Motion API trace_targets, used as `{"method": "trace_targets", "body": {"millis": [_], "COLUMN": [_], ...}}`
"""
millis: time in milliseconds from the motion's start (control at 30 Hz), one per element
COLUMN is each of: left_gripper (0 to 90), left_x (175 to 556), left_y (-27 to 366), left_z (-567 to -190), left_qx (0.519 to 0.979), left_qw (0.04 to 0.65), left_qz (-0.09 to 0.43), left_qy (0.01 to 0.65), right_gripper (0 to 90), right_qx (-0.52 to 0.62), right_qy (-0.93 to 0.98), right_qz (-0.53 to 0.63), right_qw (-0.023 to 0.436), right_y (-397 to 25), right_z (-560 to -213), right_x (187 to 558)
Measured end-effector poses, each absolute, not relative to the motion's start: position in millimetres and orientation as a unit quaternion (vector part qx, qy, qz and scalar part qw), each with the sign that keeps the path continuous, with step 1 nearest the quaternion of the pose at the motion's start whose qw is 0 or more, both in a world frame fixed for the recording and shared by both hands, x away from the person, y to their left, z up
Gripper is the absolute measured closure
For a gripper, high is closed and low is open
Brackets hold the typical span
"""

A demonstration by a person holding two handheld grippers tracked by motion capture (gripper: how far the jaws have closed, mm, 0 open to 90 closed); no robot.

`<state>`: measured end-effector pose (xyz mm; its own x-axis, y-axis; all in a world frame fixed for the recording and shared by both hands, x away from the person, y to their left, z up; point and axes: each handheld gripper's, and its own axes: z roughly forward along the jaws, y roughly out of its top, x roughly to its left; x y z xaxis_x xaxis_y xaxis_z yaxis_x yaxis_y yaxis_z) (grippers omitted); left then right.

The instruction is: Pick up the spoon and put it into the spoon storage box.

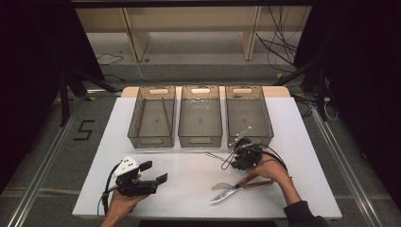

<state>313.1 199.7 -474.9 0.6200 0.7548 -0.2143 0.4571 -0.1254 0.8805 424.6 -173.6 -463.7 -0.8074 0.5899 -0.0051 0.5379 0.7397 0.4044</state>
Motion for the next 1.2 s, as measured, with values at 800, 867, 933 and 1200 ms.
{"method": "trace_targets", "body": {"millis": [800,867,933,1200], "left_gripper": [17.4,17.4,17.4,17.4], "left_x": [313.5,313.6,313.6,313.7], "left_y": [196.1,196.2,196.5,196.7], "left_z": [-477.4,-477.6,-477.5,-477.6], "left_qx": [0.741,0.741,0.740,0.740], "left_qw": [0.514,0.514,0.514,0.513], "left_qz": [0.139,0.139,0.140,0.142], "left_qy": [0.409,0.410,0.410,0.411], "right_gripper": [86.1,86.3,86.5,89.3], "right_qx": [0.265,0.262,0.258,0.246], "right_qy": [0.949,0.949,0.950,0.953], "right_qz": [0.163,0.162,0.163,0.167], "right_qw": [0.060,0.061,0.061,0.062], "right_y": [-163.8,-163.8,-163.3,-157.2], "right_z": [-461.4,-460.9,-459.9,-453.1], "right_x": [427.4,427.0,426.3,421.3]}}
